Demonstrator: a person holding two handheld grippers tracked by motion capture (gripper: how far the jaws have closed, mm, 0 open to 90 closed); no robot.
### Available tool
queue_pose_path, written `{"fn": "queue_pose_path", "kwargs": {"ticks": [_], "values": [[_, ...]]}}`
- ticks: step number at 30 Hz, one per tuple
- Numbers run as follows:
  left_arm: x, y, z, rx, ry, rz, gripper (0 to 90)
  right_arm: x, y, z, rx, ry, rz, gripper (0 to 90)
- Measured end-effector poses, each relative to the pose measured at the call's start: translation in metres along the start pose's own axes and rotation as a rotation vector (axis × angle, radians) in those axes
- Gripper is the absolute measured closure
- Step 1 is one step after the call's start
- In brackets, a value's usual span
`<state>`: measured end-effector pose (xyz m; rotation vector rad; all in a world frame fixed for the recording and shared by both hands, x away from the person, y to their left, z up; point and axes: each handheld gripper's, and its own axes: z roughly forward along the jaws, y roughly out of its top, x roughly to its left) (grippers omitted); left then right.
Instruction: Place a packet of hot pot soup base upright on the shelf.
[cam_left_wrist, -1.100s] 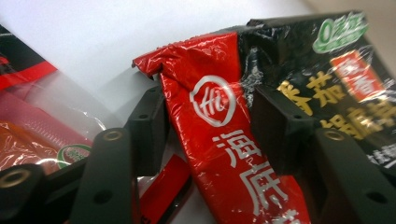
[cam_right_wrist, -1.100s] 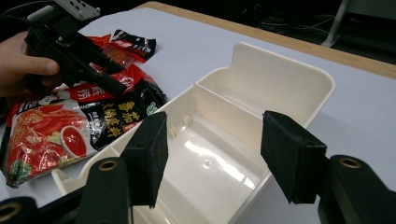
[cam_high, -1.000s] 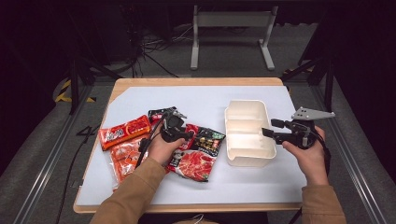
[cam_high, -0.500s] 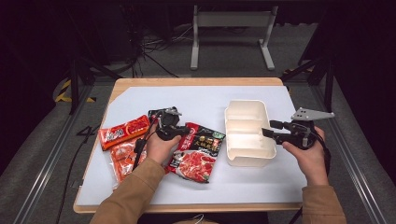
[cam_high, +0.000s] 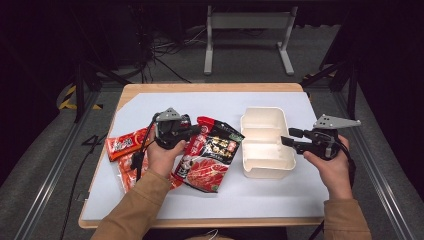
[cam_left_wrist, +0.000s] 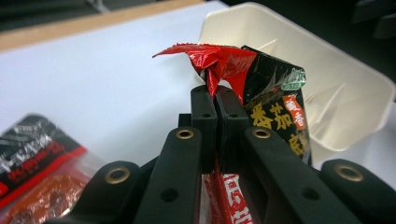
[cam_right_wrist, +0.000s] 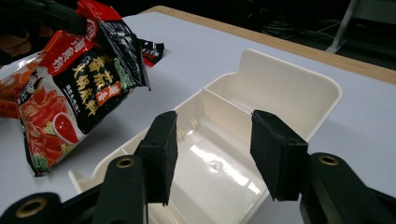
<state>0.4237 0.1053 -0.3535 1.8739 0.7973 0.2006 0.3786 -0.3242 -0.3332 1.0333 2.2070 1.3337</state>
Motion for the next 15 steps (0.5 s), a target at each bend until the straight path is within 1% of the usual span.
{"fn": "queue_pose_path", "kwargs": {"ticks": [4, 6, 9, 11, 13, 15], "values": [[-0.014, 0.008, -0.013, -0.041, -0.010, 0.042, 88.1, 0.001, 0.002, -0.002, -0.007, 0.006, -0.001, 51.5], [-0.019, 0.010, -0.017, -0.054, -0.008, 0.058, 88.1, 0.002, 0.003, -0.005, -0.015, 0.010, -0.002, 51.8], [-0.027, 0.013, -0.024, -0.079, -0.004, 0.098, 88.1, 0.004, 0.005, -0.007, -0.028, 0.017, -0.007, 52.1], [-0.029, 0.014, -0.025, -0.085, -0.003, 0.104, 88.1, 0.006, 0.006, -0.008, -0.030, 0.020, -0.010, 52.1], [-0.035, 0.015, -0.029, -0.098, 0.006, 0.132, 88.0, 0.007, 0.007, -0.008, -0.028, 0.024, -0.016, 52.0], [-0.041, 0.017, -0.034, -0.118, 0.022, 0.175, 88.0, 0.008, 0.008, -0.008, -0.026, 0.027, -0.019, 52.0]]}}
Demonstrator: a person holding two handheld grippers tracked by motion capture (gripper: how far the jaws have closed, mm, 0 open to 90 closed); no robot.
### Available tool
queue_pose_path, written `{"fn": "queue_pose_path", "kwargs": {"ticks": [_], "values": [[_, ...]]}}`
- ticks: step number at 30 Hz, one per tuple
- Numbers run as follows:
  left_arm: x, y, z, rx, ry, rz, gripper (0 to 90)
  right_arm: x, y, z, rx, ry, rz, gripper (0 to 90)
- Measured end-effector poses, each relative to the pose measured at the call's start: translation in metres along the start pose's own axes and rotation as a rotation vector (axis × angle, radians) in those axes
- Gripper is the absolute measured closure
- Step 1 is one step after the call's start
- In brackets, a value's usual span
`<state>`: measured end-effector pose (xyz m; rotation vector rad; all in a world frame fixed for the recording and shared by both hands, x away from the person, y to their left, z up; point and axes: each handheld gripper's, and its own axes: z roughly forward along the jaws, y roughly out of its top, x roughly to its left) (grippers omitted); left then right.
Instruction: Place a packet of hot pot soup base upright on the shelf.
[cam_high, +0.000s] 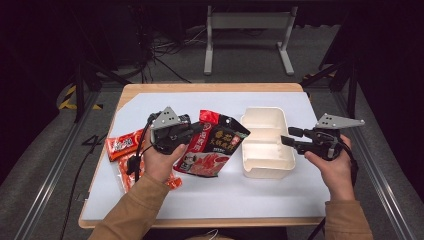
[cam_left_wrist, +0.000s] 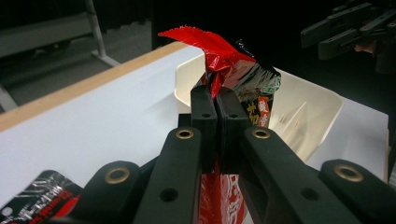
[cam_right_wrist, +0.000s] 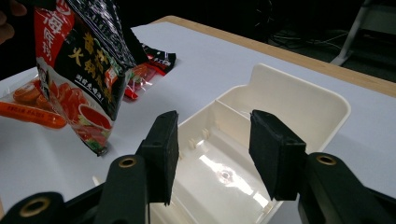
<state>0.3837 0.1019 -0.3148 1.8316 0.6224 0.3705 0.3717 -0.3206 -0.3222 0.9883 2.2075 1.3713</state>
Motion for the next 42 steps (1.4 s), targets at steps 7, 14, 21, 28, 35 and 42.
{"fn": "queue_pose_path", "kwargs": {"ticks": [7, 14, 21, 28, 35, 42], "values": [[-0.008, 0.005, -0.010, -0.045, -0.006, 0.023, 88.0, 0.006, 0.004, 0.001, -0.002, 0.019, -0.019, 50.9], [-0.017, 0.008, -0.019, -0.109, -0.003, 0.081, 87.9, 0.018, 0.011, 0.002, -0.018, 0.058, -0.043, 49.4], [-0.024, 0.011, -0.022, -0.121, -0.035, 0.110, 87.7, 0.031, 0.018, 0.003, -0.044, 0.140, -0.049, 46.9], [-0.032, 0.012, -0.021, -0.116, -0.063, 0.125, 87.7, 0.046, 0.024, 0.008, -0.046, 0.204, -0.074, 45.1], [-0.038, 0.012, -0.020, -0.110, -0.096, 0.135, 87.6, 0.057, 0.027, 0.016, -0.018, 0.272, -0.064, 43.8], [-0.043, 0.012, -0.018, -0.103, -0.131, 0.143, 87.6, 0.066, 0.027, 0.027, -0.011, 0.326, -0.076, 44.6]]}}
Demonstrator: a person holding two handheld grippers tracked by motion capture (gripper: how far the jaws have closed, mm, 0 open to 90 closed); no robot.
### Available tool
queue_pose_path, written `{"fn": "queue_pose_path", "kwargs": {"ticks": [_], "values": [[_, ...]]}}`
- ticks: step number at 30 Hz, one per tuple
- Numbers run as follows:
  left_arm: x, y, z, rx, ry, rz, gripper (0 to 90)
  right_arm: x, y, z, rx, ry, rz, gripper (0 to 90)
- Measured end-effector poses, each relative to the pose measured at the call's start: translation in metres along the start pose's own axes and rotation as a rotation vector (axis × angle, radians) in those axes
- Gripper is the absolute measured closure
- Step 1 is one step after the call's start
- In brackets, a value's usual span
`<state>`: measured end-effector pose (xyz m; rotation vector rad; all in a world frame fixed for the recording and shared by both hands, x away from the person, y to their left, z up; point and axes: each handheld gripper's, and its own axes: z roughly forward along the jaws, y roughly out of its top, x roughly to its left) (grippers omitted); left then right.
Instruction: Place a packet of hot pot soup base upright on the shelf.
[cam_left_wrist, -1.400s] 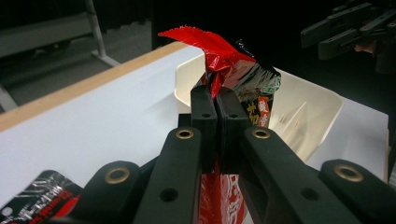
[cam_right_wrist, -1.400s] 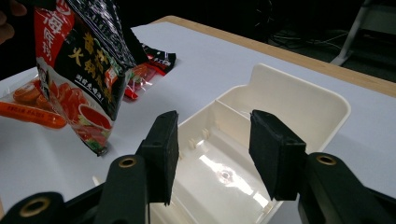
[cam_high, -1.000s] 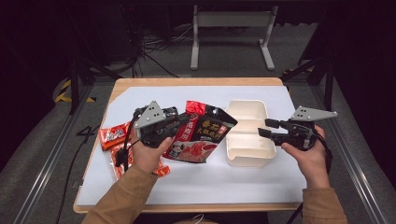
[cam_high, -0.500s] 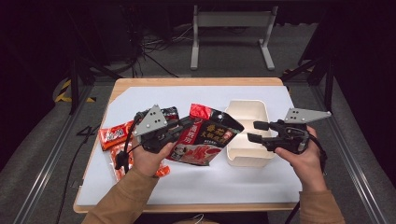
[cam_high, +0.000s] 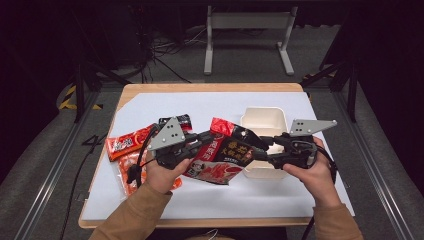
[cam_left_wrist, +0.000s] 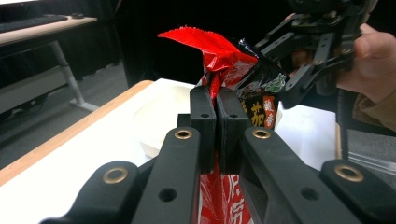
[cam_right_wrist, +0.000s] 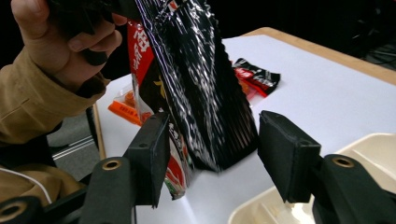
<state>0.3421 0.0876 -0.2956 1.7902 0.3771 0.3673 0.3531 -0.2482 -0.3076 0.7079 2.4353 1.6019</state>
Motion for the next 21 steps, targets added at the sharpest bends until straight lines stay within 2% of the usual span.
{"fn": "queue_pose_path", "kwargs": {"ticks": [5, 7, 12, 15, 21], "values": [[-0.003, -0.001, 0.001, 0.003, -0.020, 0.009, 87.5, 0.003, 0.001, 0.008, 0.022, 0.030, -0.008, 48.3], [-0.003, -0.002, 0.000, 0.001, -0.030, 0.001, 87.3, 0.004, 0.002, 0.011, 0.026, 0.046, -0.013, 49.8], [-0.003, -0.004, -0.002, 0.003, -0.032, -0.007, 87.1, 0.007, 0.004, 0.015, 0.029, 0.069, -0.040, 65.5], [-0.003, -0.005, -0.004, 0.005, -0.028, -0.010, 87.0, 0.008, 0.007, 0.016, 0.029, 0.051, -0.065, 69.8], [-0.001, -0.008, -0.013, -0.003, -0.009, -0.021, 86.5, 0.012, 0.014, 0.019, 0.010, 0.018, -0.091, 71.9]]}}
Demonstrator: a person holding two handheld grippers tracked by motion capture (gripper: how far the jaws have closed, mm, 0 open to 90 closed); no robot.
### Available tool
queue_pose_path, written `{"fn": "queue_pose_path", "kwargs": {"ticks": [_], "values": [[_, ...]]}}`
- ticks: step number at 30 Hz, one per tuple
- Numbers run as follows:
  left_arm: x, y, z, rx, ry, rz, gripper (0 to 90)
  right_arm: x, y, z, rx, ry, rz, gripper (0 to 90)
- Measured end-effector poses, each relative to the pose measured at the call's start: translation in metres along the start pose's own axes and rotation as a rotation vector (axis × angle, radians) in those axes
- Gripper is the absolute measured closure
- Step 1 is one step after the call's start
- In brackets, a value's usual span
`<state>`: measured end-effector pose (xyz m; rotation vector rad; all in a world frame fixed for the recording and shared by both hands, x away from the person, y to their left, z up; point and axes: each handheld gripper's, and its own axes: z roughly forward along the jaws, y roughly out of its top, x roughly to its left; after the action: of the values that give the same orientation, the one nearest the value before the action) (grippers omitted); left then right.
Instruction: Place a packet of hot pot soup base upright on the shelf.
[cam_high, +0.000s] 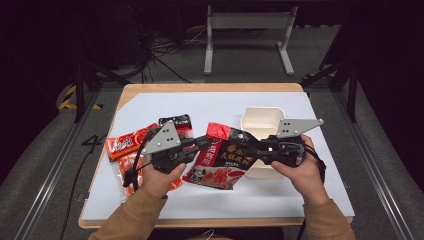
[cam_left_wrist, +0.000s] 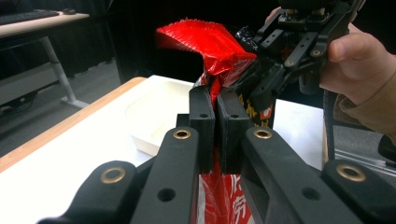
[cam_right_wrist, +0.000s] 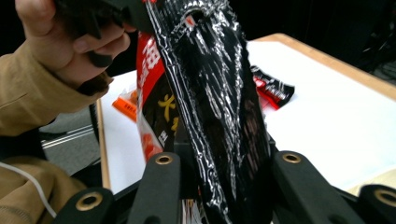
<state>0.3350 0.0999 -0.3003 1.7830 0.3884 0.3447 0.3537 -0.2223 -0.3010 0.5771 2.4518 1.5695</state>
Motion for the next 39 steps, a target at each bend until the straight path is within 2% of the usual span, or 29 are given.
{"fn": "queue_pose_path", "kwargs": {"ticks": [8, 12, 13, 14, 19, 22, 23, 24, 28, 33, 39], "values": [[0.005, -0.003, -0.014, -0.007, 0.029, -0.025, 85.3, 0.005, 0.015, 0.007, -0.029, -0.020, -0.037, 75.1], [0.009, -0.002, -0.022, -0.007, 0.040, -0.029, 81.2, 0.010, 0.025, 0.009, -0.027, -0.033, -0.069, 75.9], [0.011, -0.002, -0.023, 0.000, 0.044, -0.030, 78.4, 0.011, 0.028, 0.010, -0.026, -0.036, -0.078, 76.0], [0.015, -0.002, -0.026, 0.007, 0.037, -0.037, 69.1, 0.010, 0.033, 0.010, -0.018, -0.038, -0.088, 76.2], [0.020, -0.002, -0.034, 0.035, 0.058, -0.024, 58.5, 0.007, 0.042, 0.011, 0.023, -0.055, -0.109, 76.3], [0.026, -0.007, -0.040, 0.078, 0.078, -0.021, 54.9, 0.006, 0.052, 0.008, 0.040, -0.080, -0.130, 76.4], [0.026, -0.007, -0.040, 0.078, 0.078, -0.021, 54.6, 0.006, 0.052, 0.008, 0.040, -0.080, -0.130, 76.4], [0.030, -0.010, -0.042, 0.092, 0.089, -0.031, 54.1, 0.006, 0.057, 0.004, 0.035, -0.088, -0.141, 76.4], [0.035, -0.012, -0.043, 0.099, 0.101, -0.048, 51.2, 0.007, 0.065, -0.001, 0.028, -0.098, -0.161, 76.4], [0.038, -0.013, -0.044, 0.103, 0.115, -0.047, 46.6, 0.006, 0.079, -0.010, 0.027, -0.124, -0.206, 76.4], [0.042, -0.015, -0.046, 0.106, 0.129, -0.051, 43.2, 0.001, 0.084, -0.016, 0.029, -0.163, -0.253, 76.4]]}}
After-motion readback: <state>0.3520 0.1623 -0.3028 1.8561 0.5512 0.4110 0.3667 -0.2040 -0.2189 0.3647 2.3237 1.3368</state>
